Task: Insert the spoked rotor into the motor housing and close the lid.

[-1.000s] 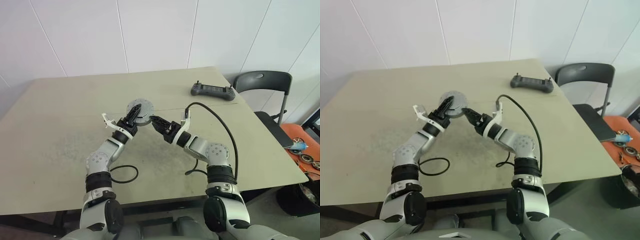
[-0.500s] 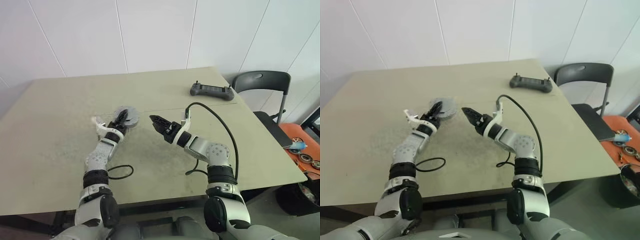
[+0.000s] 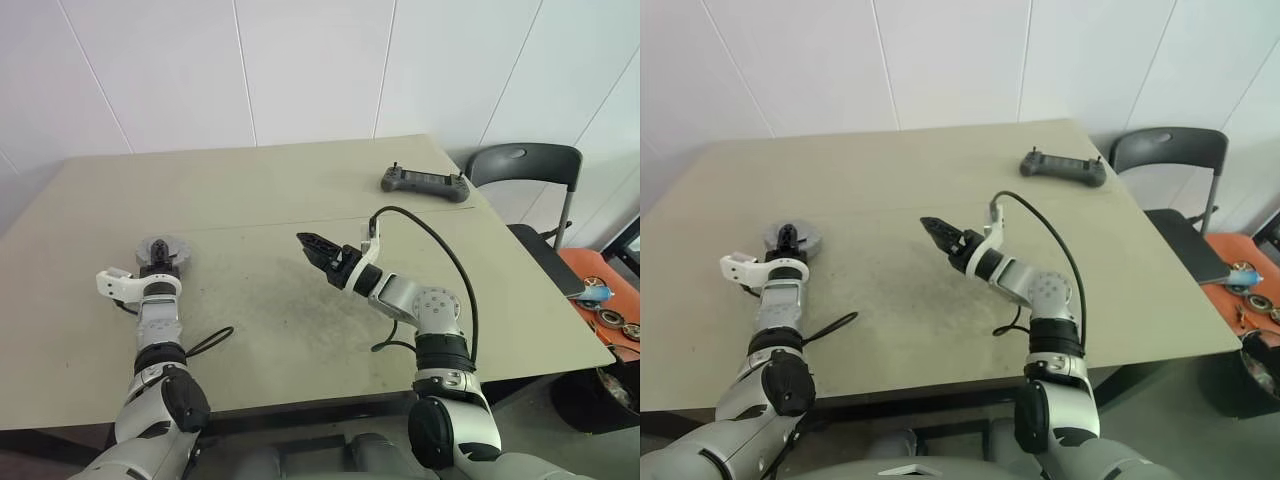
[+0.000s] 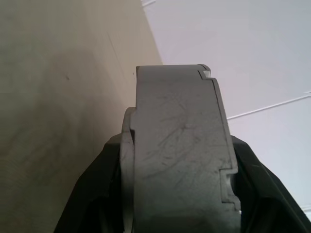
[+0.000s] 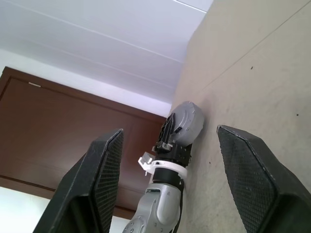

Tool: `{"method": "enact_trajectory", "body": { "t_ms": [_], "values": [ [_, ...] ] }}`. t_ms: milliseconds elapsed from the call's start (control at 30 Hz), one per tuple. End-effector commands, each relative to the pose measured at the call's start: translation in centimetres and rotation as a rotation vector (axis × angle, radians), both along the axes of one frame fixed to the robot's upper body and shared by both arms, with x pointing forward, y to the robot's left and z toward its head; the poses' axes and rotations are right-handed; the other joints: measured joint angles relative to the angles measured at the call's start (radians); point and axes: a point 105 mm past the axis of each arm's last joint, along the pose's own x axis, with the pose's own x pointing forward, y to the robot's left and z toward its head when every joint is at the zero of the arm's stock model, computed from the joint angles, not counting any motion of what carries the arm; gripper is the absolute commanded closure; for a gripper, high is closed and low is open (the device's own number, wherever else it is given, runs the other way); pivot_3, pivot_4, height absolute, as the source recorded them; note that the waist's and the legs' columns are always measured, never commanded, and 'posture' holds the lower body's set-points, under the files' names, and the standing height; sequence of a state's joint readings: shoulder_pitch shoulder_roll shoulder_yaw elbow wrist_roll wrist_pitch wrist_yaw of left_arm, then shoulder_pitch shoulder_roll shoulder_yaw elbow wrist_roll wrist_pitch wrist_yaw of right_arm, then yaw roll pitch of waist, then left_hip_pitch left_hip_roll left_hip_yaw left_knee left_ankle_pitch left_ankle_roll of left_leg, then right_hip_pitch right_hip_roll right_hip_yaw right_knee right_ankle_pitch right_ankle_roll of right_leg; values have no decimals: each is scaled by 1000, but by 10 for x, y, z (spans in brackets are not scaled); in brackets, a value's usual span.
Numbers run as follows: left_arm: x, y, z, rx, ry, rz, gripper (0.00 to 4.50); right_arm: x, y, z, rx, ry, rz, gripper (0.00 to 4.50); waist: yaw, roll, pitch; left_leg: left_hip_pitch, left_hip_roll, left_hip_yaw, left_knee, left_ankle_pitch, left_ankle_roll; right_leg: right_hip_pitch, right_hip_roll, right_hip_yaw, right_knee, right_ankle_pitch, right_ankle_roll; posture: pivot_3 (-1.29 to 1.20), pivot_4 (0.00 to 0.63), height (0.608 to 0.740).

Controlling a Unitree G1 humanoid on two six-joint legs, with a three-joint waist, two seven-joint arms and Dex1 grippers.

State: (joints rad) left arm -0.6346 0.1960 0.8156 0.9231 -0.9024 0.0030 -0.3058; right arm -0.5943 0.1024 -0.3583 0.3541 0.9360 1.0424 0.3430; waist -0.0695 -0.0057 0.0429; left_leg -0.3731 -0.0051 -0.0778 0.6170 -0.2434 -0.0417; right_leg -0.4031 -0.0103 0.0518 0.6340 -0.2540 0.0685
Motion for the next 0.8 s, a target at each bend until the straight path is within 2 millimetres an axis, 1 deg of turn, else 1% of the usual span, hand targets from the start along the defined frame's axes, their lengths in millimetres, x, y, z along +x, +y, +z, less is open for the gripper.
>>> {"method": "enact_trajectory", "body": {
  "t_ms": [33, 167, 233, 267, 400, 433, 533, 633, 800],
  "values": [
    [-1, 19, 20, 54, -47, 69, 2357, -1, 3, 17, 28, -62, 17, 1305, 0, 0, 0, 0, 0, 0, 0, 0, 0, 0, 0, 0, 0, 0, 0, 0, 0, 740],
    [-5, 23, 14, 62, -4, 112, 2357, -2, 3, 16, 26, -61, 19, 1305, 0, 0, 0, 0, 0, 0, 0, 0, 0, 0, 0, 0, 0, 0, 0, 0, 0, 740],
    [-8, 26, 7, 65, 44, 143, 1624, -2, 4, 16, 25, -60, 20, 1305, 0, -1, 0, 0, 0, 0, 0, 0, 0, 0, 0, 0, 0, 0, 0, 0, 0, 740],
    [-10, 27, 4, 66, 62, 155, 1388, -2, 4, 16, 25, -60, 20, 1305, 0, -1, -1, 0, 0, 0, 0, 0, 0, 0, 0, 0, 0, 0, 0, 0, 0, 740],
    [-13, 31, -1, 75, 110, 185, 102, -2, 3, 15, 22, -60, 19, 1305, -2, -1, -1, 4, 0, 0, 0, 0, 0, 2, 0, 0, 3, 0, 0, 0, 0, 740],
    [-14, 32, -2, 78, 124, 196, 18, -2, 3, 15, 21, -60, 19, 1305, -3, -1, -1, 6, 1, 0, 0, 0, 0, 3, 1, 0, 3, 0, 0, 0, 0, 740],
    [-18, 37, -6, 88, 167, 231, 18, -2, 3, 14, 20, -58, 18, 1305, -7, -1, -1, 18, 1, 1, -3, 0, 0, 12, 2, 1, 4, -3, 4, 0, 0, 740],
    [-25, 44, -12, 94, 224, 280, 18, -2, 3, 13, 19, -57, 19, 1305, -17, 0, -1, 18, 1, 0, -2, 0, 0, 12, 2, 1, 4, -3, 4, 0, 0, 740],
    [-45, 61, -26, 108, 351, 393, 18, -3, 3, 12, 15, -56, 21, 1305, -46, 0, -1, 19, 1, 1, -3, 0, 0, 12, 2, 3, 5, -3, 4, 0, 0, 740]
  ]
}}
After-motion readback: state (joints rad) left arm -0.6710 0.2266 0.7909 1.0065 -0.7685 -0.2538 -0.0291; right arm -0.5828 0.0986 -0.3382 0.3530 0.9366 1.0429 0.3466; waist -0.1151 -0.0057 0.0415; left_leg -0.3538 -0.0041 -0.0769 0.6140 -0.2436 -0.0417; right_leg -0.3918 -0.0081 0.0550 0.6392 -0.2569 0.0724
